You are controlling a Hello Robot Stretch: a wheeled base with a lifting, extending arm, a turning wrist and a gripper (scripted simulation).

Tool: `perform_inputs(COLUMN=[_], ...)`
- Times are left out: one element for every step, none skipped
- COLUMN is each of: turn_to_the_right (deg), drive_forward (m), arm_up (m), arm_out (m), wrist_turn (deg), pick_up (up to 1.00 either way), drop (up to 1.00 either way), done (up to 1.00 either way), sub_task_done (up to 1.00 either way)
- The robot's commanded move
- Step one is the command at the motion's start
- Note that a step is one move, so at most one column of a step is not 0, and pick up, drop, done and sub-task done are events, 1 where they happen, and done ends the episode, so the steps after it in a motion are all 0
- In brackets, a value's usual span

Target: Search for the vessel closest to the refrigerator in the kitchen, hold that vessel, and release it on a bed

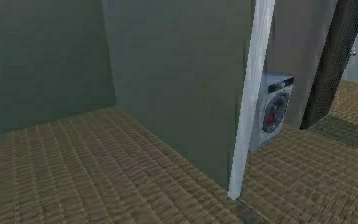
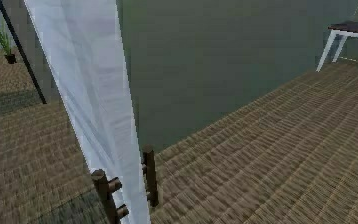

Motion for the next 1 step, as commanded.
perform_inputs(turn_to_the_right=[0.0], drive_forward=[0.3], arm_up=[0.0], arm_out=[0.0], wrist_turn=[0.0], pick_up=[0.0], drop=[0.0], done=[0.0], sub_task_done=[0.0])
